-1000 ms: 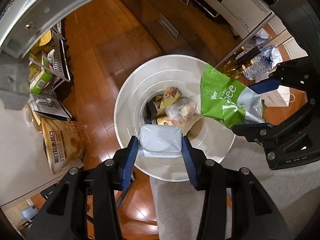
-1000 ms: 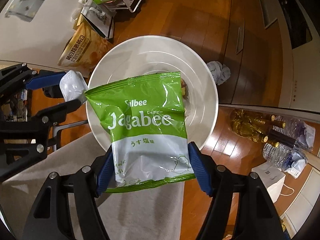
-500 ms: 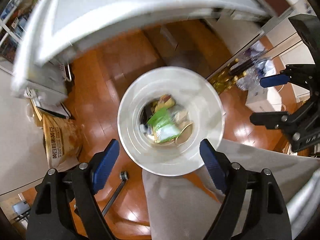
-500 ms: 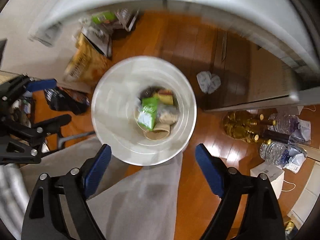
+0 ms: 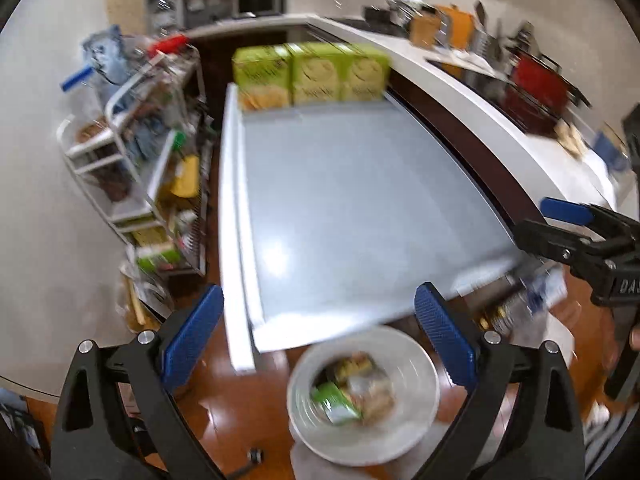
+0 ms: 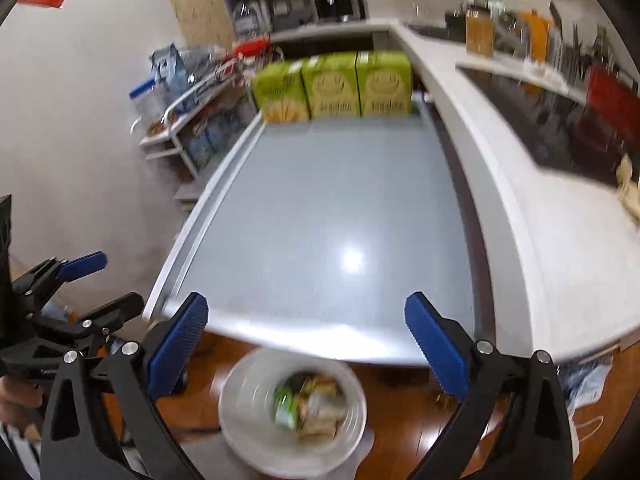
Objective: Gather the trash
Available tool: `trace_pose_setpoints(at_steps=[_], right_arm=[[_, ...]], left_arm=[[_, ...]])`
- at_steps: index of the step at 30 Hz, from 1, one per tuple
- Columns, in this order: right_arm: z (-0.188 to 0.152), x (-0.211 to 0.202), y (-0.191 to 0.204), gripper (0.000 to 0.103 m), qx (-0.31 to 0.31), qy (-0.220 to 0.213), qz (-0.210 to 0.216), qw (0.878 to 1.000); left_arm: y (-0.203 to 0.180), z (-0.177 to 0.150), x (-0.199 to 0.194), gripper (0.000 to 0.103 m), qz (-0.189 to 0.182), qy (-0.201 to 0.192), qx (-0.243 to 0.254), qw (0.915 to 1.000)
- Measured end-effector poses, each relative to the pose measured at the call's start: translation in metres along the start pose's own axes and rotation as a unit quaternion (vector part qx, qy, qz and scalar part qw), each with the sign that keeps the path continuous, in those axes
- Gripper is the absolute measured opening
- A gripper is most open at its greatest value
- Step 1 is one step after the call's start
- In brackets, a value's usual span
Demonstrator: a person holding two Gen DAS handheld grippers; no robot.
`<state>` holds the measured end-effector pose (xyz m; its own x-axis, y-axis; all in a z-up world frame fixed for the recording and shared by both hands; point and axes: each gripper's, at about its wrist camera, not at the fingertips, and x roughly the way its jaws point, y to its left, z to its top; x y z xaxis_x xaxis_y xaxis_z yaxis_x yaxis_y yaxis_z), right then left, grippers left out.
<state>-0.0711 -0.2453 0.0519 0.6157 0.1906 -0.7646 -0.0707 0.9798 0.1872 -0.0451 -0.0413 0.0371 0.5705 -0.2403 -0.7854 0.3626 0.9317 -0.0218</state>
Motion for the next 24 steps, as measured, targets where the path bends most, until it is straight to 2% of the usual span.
trace_pose_setpoints(at_steps=[2, 6, 9, 16, 24], right_arm=[[0.007, 0.006, 0.001, 0.097, 0.000, -0.016, -0.013, 1.000], [0.012, 0.013, -0.002, 0.097, 0.031, -0.026, -0.009, 0.999], [0.014, 0.014, -0.006, 0.097, 0.052, -0.026, -0.003, 0.998], [0.016, 0.009, -0.004, 0.097, 0.043, -0.038, -0.014, 0.998], [0.018, 0.008, -0.002, 0.097, 0.041, -0.042, -0.022, 0.998]], left_arm=[[0.002, 0.005, 0.002, 0.097, 0.023, -0.009, -0.007, 0.9997], [0.007, 0.008, 0.007, 0.097, 0.040, -0.017, -0.023, 0.9988], [0.010, 0.009, 0.006, 0.097, 0.045, -0.019, -0.036, 0.9982], [0.019, 0.008, 0.003, 0.097, 0.056, -0.025, -0.063, 0.9961], [0.024, 0.010, 0.005, 0.097, 0.061, -0.022, -0.072, 0.9953]])
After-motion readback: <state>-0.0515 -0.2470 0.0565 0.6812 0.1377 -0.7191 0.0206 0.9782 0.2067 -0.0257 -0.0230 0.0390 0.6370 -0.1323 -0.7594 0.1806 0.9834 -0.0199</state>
